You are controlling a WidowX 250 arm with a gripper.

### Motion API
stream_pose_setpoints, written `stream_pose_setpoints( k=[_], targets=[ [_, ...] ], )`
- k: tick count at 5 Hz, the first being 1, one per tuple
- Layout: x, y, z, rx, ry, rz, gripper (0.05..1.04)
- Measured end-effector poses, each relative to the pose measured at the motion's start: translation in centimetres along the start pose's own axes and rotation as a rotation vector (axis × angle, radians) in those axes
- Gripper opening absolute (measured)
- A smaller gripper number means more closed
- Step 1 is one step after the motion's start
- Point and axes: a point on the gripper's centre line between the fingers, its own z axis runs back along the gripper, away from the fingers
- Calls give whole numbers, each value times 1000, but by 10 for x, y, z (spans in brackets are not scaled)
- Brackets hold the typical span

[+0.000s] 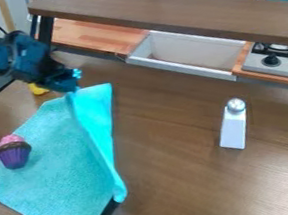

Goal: Fold the cloth from the right to the left side

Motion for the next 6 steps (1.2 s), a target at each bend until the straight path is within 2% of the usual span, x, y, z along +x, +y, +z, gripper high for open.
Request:
stream_pose_setpoints(
  k=[1,2,4,5,6],
  targets=[
    [-8,18,14,-6,8,-3,49],
    [-16,41,31,13,-1,-36,49],
    [-44,68,61,8,19,-78,49],
    [-58,79,66,-6,36,-71,49],
    [-61,92,69,14,36,-62,62]
  ],
)
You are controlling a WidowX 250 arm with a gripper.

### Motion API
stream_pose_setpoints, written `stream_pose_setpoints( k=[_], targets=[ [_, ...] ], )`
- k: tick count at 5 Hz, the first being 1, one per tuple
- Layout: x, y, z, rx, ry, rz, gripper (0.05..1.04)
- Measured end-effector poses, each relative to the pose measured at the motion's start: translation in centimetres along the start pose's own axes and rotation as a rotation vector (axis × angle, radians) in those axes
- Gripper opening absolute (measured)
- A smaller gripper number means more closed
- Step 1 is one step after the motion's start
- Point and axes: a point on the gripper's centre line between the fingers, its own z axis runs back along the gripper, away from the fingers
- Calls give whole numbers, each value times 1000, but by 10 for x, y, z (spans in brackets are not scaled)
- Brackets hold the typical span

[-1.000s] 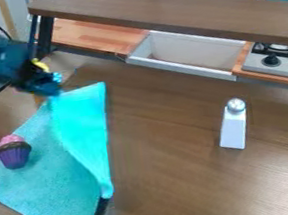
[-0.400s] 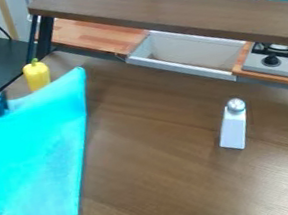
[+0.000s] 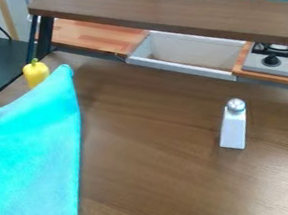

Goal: Fold the cloth from the right to the left side

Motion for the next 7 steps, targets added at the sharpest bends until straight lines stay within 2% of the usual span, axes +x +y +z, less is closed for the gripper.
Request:
stream_pose_setpoints(
  k=[1,2,3,4,5,6,7],
  targets=[
    [-1,11,-4,7,21,14,200],
    [-4,15,-7,19,32,11,451],
    [-3,19,-6,30,37,6,766],
    [1,18,-3,12,51,-3,994],
    [16,21,8,6,147,-61,1001],
    [35,19,23,-2,387,-154,999],
    [48,19,48,4,541,-168,999]
  ],
)
